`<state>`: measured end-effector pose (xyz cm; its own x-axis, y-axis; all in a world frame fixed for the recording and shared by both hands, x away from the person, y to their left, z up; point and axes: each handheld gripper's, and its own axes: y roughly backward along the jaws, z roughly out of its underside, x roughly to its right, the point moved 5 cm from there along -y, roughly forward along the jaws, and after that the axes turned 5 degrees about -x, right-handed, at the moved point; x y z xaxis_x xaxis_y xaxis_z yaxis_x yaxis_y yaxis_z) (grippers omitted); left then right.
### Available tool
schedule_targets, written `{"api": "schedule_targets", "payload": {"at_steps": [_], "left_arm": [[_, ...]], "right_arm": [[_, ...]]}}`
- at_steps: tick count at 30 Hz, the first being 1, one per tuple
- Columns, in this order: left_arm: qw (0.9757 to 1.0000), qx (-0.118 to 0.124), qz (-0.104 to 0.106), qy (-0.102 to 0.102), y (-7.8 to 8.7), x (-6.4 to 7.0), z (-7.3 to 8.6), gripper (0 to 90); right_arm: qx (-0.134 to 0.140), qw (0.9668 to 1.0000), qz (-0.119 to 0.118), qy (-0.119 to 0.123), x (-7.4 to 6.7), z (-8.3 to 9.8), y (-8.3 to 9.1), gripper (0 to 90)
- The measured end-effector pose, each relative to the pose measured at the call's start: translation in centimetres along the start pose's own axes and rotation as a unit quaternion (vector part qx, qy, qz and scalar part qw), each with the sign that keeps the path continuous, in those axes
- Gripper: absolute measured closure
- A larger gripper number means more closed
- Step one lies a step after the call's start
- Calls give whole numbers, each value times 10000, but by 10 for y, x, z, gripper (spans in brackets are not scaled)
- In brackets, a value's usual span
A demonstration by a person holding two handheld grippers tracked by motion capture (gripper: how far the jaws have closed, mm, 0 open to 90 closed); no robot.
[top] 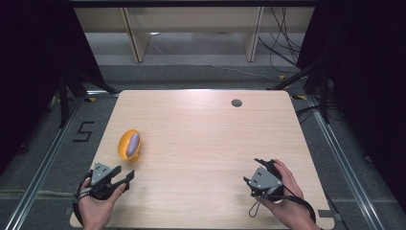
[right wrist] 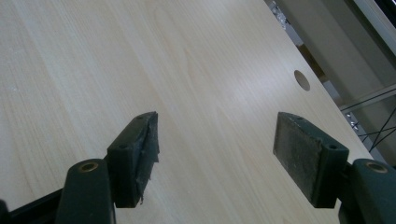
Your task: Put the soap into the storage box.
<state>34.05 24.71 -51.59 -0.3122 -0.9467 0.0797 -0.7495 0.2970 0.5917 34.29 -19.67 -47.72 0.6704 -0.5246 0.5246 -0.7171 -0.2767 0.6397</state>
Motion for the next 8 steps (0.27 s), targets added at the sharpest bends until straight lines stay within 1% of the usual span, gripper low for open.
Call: {"api": "schedule_targets", "payload": {"at_steps": [1, 2, 3, 4, 5, 6, 7, 8], "left_arm": [[10000, -50, -13, -33, 1, 0, 3, 441], [10000, -27, 63, -7, -1, 2, 5, 441], [9999, -124, 31, -11, -1, 2, 6, 441], [9999, -156, 59, -26, -1, 2, 7, 441], [9999, -80, 126, -33, -3, 2, 6, 441], [9999, -68, 127, -27, -4, 3, 6, 440], [9998, -111, 132, -27, -4, 3, 6, 438], [9997, -101, 224, 19, -6, 4, 6, 437]], "right_arm": [[-7, 10000, -35, 8, 0, 0, 0, 318], [41, 10000, 28, 49, 1, 0, 0, 317], [-2, 10000, -42, -33, 0, 1, 0, 318], [3, 10000, -47, -42, 0, 1, 0, 317], [12, 10000, -66, 9, 1, 1, -1, 316], [10, 10000, -63, 1, 1, 1, -1, 316], [6, 10000, -61, -5, 1, 1, -2, 316], [2, 10000, -63, -4, 1, 1, -2, 316]]}}
